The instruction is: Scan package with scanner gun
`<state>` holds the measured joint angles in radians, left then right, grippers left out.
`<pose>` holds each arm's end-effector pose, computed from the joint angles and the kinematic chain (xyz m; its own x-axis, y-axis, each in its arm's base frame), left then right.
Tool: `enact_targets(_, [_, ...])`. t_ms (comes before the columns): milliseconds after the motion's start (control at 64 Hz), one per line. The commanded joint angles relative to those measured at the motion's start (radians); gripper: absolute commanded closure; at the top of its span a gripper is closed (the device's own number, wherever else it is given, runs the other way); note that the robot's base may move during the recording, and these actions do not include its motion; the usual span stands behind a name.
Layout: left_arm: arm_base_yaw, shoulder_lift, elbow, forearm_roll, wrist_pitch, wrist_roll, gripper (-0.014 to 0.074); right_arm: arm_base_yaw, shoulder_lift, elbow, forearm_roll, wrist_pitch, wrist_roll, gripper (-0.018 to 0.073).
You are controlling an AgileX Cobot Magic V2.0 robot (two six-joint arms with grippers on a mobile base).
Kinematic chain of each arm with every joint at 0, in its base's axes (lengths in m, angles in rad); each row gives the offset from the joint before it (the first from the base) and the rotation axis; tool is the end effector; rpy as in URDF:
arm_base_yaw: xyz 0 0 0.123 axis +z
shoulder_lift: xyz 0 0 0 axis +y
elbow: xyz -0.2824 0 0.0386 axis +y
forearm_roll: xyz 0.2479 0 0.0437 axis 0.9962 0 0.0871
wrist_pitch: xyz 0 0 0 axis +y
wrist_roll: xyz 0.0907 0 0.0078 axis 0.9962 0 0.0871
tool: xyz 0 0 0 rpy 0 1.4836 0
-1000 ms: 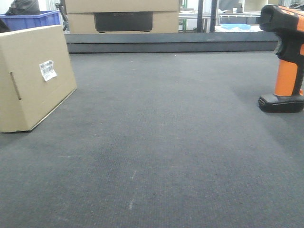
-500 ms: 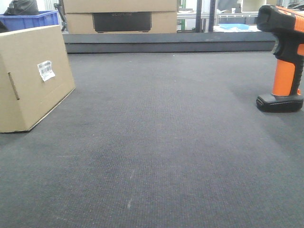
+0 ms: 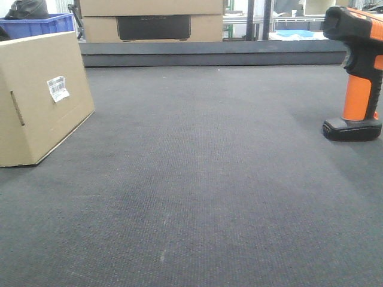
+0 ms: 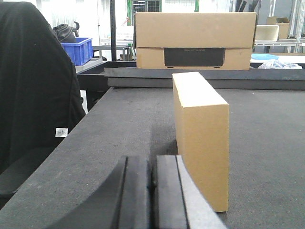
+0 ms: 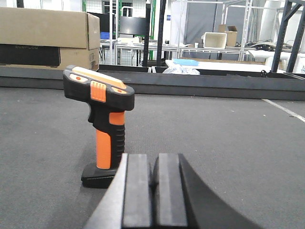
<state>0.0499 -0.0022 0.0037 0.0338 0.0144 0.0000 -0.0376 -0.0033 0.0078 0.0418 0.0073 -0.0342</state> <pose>0.0562 0.0029 0.2107 0.0694 0.0373 -0.9969 -0.0527 0.9980 0.0337 0.0563 -0.0021 0.2100 0.0756 0.0048 -0.9971 0.0367 0.9993 0.0076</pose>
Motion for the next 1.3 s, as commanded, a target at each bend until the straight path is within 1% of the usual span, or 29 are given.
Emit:
enact_targets(0, [-0.005, 0.002, -0.004, -0.002, -0.050, -0.007, 0.0689, 0.000, 0.003, -0.008, -0.004, -0.022, -0.003, 0.0721])
enact_targets(16, [-0.005, 0.002, -0.004, -0.002, -0.048, -0.007, 0.0689, 0.000, 0.003, -0.008, -0.004, -0.022, -0.003, 0.0721])
enact_targets(78, [-0.005, 0.002, -0.043, -0.002, 0.022, -0.007, 0.0689, 0.000, 0.003, -0.008, -0.004, -0.022, -0.003, 0.0721])
enact_targets(156, [-0.005, 0.009, -0.152, -0.002, 0.212, -0.007, 0.0689, 0.000, 0.003, -0.008, -0.004, -0.022, -0.003, 0.0721])
enact_targets(219, [-0.005, 0.051, -0.247, -0.005, 0.321, -0.007, 0.0689, 0.000, 0.003, -0.008, -0.004, -0.022, -0.003, 0.0721])
enact_targets(297, [-0.005, 0.143, -0.370, -0.007, 0.457, -0.007, 0.0689, 0.000, 0.003, -0.008, -0.004, -0.022, -0.003, 0.0721])
enact_targets(406, [-0.005, 0.315, -0.514, -0.007, 0.594, -0.007, 0.0689, 0.000, 0.003, -0.008, -0.004, -0.022, -0.003, 0.0721])
enact_targets(438, [-0.005, 0.372, -0.548, -0.012, 0.605, -0.007, 0.0689, 0.000, 0.003, -0.008, -0.004, -0.022, -0.003, 0.0721])
enact_targets(516, [-0.005, 0.509, -0.618, -0.056, 0.598, -0.007, 0.0689, 0.000, 0.003, -0.008, -0.004, -0.022, -0.003, 0.0721])
enact_targets(641, [-0.005, 0.636, -0.699, -0.057, 0.596, -0.007, 0.0689, 0.000, 0.003, -0.008, -0.004, -0.022, -0.003, 0.0721])
enact_targets(750, [-0.005, 0.724, -0.750, -0.057, 0.512, -0.007, 0.0689, 0.000, 0.003, -0.008, -0.004, -0.022, -0.003, 0.0721])
enact_targets(797, [-0.005, 0.768, -0.791, -0.057, 0.512, -0.007, 0.0691, 0.000, 0.003, -0.008, -0.004, -0.022, -0.003, 0.0721])
enact_targets(891, [-0.005, 0.900, -0.913, -0.076, 0.580, -0.007, 0.0691, 0.000, 0.003, -0.008, -0.004, -0.022, -0.003, 0.0721])
enact_targets(985, [-0.005, 1.057, -1.061, -0.123, 0.668, -0.007, 0.0691, 0.000, 0.003, -0.008, -0.004, -0.022, -0.003, 0.0721])
enact_targets(1094, [-0.024, 1.223, -1.238, -0.125, 0.746, -0.007, 0.0708, 0.000, 0.003, -0.008, -0.004, -0.022, -0.003, 0.0721])
enact_targets(1157, [-0.041, 1.311, -1.315, -0.108, 0.784, -0.017, 0.0708, 0.000, 0.003, -0.008, -0.004, -0.022, -0.003, 0.0721])
enact_targets(1235, [-0.063, 1.403, -1.395, -0.034, 0.815, -0.106, 0.0708, 0.000, 0.003, -0.008, -0.004, -0.022, -0.003, 0.0721])
enact_targets(1282, [-0.076, 1.448, -1.439, -0.006, 0.837, -0.151, 0.0708, 0.000, 0.003, -0.008, -0.004, -0.022, -0.003, 0.0721])
